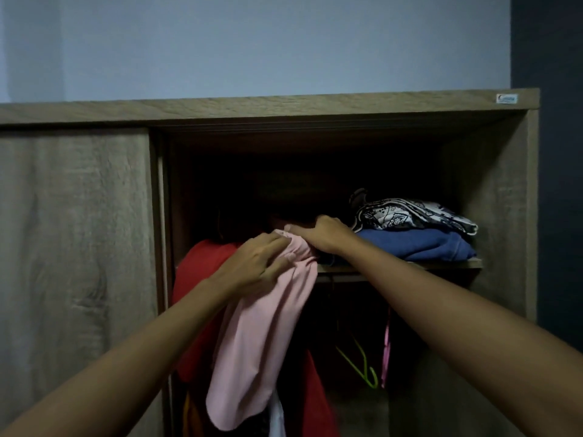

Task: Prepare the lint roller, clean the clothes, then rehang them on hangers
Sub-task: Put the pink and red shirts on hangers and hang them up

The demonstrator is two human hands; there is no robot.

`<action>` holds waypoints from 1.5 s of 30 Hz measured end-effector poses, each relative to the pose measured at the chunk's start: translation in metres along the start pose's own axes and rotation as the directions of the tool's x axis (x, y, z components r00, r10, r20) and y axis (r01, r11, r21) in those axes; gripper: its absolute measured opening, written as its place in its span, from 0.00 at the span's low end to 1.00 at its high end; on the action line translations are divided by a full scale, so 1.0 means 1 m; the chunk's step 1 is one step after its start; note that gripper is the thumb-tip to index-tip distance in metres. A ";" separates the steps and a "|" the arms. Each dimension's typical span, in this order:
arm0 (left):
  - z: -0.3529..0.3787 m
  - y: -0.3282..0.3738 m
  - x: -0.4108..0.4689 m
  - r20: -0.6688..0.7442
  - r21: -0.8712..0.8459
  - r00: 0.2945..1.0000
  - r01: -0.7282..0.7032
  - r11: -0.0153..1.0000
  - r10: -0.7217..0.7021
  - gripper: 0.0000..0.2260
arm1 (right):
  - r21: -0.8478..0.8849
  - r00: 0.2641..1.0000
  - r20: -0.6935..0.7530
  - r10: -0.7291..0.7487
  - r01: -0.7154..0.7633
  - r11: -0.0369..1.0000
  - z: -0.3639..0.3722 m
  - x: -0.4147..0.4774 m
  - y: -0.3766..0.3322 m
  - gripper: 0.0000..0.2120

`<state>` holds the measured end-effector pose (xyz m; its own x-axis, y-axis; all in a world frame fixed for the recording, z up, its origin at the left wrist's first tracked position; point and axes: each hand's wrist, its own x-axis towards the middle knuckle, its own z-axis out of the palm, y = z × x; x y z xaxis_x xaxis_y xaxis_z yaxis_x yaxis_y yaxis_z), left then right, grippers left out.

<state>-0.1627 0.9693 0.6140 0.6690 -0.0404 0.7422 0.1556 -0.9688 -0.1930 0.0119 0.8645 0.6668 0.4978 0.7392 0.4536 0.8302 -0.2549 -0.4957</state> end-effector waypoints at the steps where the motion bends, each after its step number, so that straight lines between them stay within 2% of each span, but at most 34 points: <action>1: -0.002 0.000 -0.001 0.000 0.030 1.000 0.007 1.000 -0.007 0.17 | -0.041 0.999 0.043 -0.002 0.004 0.999 0.002 0.001 -0.001 0.46; 3: -0.007 -0.002 -0.005 -0.014 0.087 0.993 0.118 0.989 -0.117 0.18 | -0.083 0.997 0.069 -0.021 0.027 0.996 0.008 0.004 -0.003 0.33; 4: -0.009 -0.005 -0.007 -0.013 0.104 0.976 0.220 0.970 -0.219 0.17 | -0.072 0.998 0.051 -0.020 0.024 0.997 0.010 0.005 -0.003 0.27; 6: -0.014 -0.013 -0.009 0.057 0.183 0.890 0.437 0.881 -0.453 0.18 | -0.014 1.000 -0.023 -0.018 0.017 1.000 0.014 0.009 -0.005 0.18; 7: -0.015 -0.017 -0.010 0.109 0.246 0.846 0.487 0.838 -0.523 0.19 | 0.026 0.996 -0.084 -0.030 0.032 0.999 0.014 0.009 -0.007 0.14; 10: -0.016 -0.022 -0.011 0.210 0.284 0.799 0.501 0.818 -0.563 0.21 | 0.149 0.930 -0.338 -0.145 0.205 0.967 0.001 0.000 -0.017 0.11; 13: -0.018 -0.021 -0.009 0.176 0.181 0.797 0.551 0.814 -0.578 0.19 | 0.235 0.800 -0.545 -0.251 0.433 0.870 -0.021 -0.023 -0.025 0.12; 15: -0.020 -0.020 -0.009 0.152 0.100 0.781 0.598 0.796 -0.606 0.18 | 0.262 0.735 -0.603 -0.312 0.551 0.793 -0.028 -0.045 -0.022 0.12; 17: -0.023 -0.019 -0.009 0.145 0.026 0.766 0.630 0.776 -0.626 0.23 | 0.227 0.734 -0.535 -0.418 0.601 0.766 -0.020 -0.064 -0.011 0.15; 19: -0.028 -0.020 -0.007 0.137 -0.073 0.757 0.651 0.755 -0.639 0.28 | 0.145 0.763 -0.365 -0.534 0.613 0.777 -0.002 -0.079 0.007 0.18; 22: -0.031 -0.016 0.001 0.119 -0.229 0.752 0.656 0.719 -0.648 0.31 | -0.048 0.733 -0.164 -0.660 0.663 0.748 0.026 -0.091 0.031 0.18; 24: -0.032 -0.005 0.008 0.162 -0.190 0.767 0.642 0.743 -0.621 0.33 | -0.104 0.711 -0.111 -0.694 0.686 0.720 0.037 -0.097 0.038 0.16; 27: -0.025 0.008 0.016 0.217 -0.083 0.777 0.618 0.782 -0.591 0.43 | -0.109 0.686 -0.013 -0.727 0.722 0.683 0.046 -0.105 0.037 0.13; 28: -0.022 0.010 0.019 0.225 -0.083 0.776 0.618 0.782 -0.589 0.43 | -0.101 0.682 0.032 -0.731 0.730 0.676 0.047 -0.108 0.035 0.12; 32: -0.022 0.015 0.030 0.241 -0.160 0.782 0.616 0.771 -0.575 0.29 | -0.037 0.699 0.184 -0.691 0.707 0.706 0.039 -0.111 0.032 0.09; 34: -0.023 0.018 0.032 0.241 -0.157 0.800 0.591 0.791 -0.550 0.26 | 0.006 0.719 0.241 -0.652 0.671 0.742 0.029 -0.110 0.029 0.10; 36: -0.024 0.022 0.030 0.191 -0.147 0.836 0.542 0.827 -0.514 0.25 | 0.100 0.762 0.219 -0.610 0.605 0.790 0.016 -0.109 0.023 0.11; 38: -0.022 0.024 0.022 0.143 -0.164 0.870 0.490 0.856 -0.471 0.24 | 0.177 0.823 0.035 -0.567 0.553 0.814 0.000 -0.101 0.016 0.10; 40: -0.022 0.024 0.012 0.136 -0.217 0.896 0.443 0.870 -0.423 0.23 | 0.148 0.850 -0.220 -0.478 0.514 0.845 -0.014 -0.085 0.012 0.07; 41: -0.022 0.024 0.008 0.152 -0.243 0.902 0.430 0.869 -0.404 0.23 | 0.124 0.860 -0.295 -0.417 0.467 0.876 -0.021 -0.076 0.010 0.04; 42: -0.023 0.023 0.005 0.168 -0.256 0.904 0.425 0.868 -0.393 0.23 | 0.108 0.881 -0.315 -0.354 0.404 0.909 -0.026 -0.068 0.008 0.06; 45: -0.023 0.023 -0.001 0.201 -0.212 0.904 0.416 0.884 -0.377 0.30 | -0.033 0.954 -0.137 -0.268 0.266 0.963 -0.031 -0.052 -0.003 0.36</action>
<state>-0.1764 0.9410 0.6240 0.6923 0.3783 0.6145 0.2621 -0.9252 0.2744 -0.0084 0.8076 0.6675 0.2864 0.6879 0.6669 0.9405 -0.0690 -0.3327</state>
